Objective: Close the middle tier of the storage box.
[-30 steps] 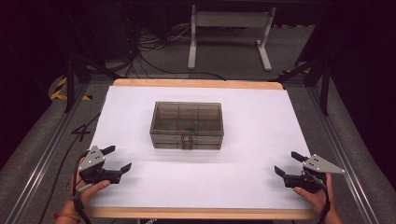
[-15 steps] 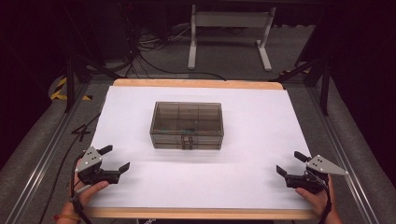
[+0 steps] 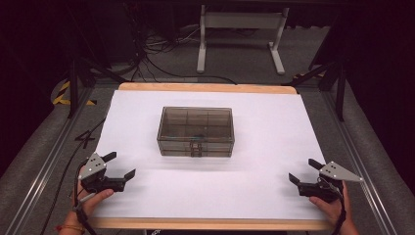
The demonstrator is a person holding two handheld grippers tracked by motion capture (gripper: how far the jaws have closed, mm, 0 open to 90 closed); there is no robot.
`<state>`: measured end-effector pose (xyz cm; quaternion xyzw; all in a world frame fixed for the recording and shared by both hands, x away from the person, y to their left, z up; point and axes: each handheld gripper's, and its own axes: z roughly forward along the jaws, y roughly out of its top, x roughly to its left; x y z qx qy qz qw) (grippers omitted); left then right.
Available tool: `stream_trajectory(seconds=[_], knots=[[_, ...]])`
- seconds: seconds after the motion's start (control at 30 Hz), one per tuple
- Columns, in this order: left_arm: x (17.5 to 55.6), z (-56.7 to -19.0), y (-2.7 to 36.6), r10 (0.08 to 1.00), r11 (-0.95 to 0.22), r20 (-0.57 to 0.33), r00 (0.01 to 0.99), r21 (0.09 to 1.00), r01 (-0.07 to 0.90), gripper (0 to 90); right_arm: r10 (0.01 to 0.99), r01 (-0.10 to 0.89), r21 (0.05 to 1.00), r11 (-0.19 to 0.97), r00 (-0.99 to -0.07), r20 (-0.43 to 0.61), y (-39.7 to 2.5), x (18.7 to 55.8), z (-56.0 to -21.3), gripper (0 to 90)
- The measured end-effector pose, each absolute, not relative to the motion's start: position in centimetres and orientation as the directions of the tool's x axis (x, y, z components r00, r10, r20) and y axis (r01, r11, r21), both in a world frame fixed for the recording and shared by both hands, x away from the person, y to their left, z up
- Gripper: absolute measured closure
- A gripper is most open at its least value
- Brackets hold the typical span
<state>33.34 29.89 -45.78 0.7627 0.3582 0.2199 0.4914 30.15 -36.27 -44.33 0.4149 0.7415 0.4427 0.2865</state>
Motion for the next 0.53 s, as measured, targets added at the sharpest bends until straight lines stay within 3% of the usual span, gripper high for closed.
stream_trajectory(seconds=[0.53], knots=[[33.46,-45.79,29.94,0.769,-0.254,-0.026,0.639,0.905,0.342,5.0,0.872,0.369,0.891,0.264,-0.485,-0.058,-36.24,30.19,-44.34,6.0]])
